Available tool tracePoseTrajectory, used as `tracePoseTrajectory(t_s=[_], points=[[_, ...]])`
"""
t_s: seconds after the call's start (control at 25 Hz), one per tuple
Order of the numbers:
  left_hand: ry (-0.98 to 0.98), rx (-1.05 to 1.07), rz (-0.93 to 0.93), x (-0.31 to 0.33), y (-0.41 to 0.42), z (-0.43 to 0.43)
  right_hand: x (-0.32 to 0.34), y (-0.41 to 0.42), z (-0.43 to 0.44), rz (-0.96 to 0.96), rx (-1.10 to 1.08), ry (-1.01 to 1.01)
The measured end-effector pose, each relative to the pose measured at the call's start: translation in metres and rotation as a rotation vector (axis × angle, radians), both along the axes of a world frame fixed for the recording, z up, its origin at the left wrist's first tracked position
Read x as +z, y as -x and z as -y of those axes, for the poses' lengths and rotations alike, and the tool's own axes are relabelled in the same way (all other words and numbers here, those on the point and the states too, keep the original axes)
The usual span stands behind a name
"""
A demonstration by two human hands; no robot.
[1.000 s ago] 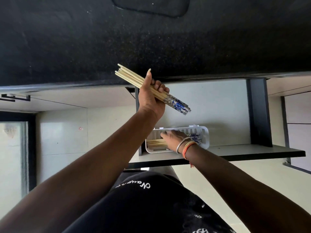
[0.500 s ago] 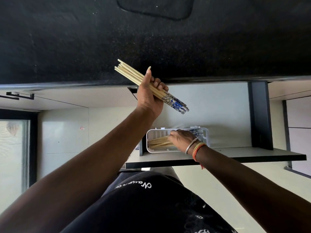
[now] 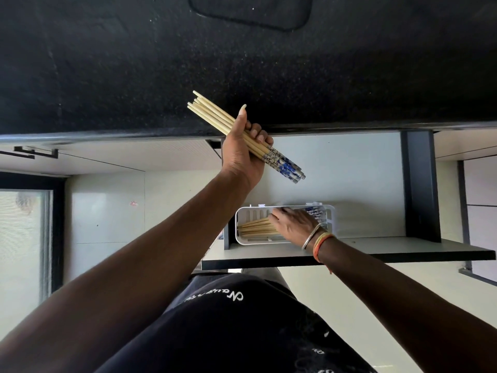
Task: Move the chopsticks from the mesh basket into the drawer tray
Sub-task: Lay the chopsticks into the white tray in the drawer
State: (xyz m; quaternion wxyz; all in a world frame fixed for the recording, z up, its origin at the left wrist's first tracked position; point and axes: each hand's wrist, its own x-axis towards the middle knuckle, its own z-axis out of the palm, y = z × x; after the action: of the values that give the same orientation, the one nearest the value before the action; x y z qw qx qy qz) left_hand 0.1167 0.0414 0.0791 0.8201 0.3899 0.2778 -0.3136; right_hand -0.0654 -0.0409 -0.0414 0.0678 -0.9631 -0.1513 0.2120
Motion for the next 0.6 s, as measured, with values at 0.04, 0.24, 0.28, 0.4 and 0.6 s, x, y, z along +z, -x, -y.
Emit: tracePoseTrajectory(t_s=[0.04,0.24,0.28,0.4,0.6], points=[[-0.004,-0.002,0.000,0.000,0.000,0.000,-0.003,-0.001,-0.002,-0.019,0.003,0.041],[-0.017,-0.014,0.000,0.001,-0.001,0.001,0.004,-0.012,-0.013,-0.165,0.054,0.173],[-0.018,-0.017,0.000,0.001,-0.001,0.001,0.003,-0.011,-0.012,-0.161,0.051,0.183],[-0.022,-0.021,0.004,-0.001,-0.001,0.001,0.001,-0.013,-0.008,-0.185,-0.105,0.137],[-0.023,-0.026,0.005,-0.001,-0.002,0.001,0.005,-0.014,-0.011,-0.225,-0.280,-0.011]])
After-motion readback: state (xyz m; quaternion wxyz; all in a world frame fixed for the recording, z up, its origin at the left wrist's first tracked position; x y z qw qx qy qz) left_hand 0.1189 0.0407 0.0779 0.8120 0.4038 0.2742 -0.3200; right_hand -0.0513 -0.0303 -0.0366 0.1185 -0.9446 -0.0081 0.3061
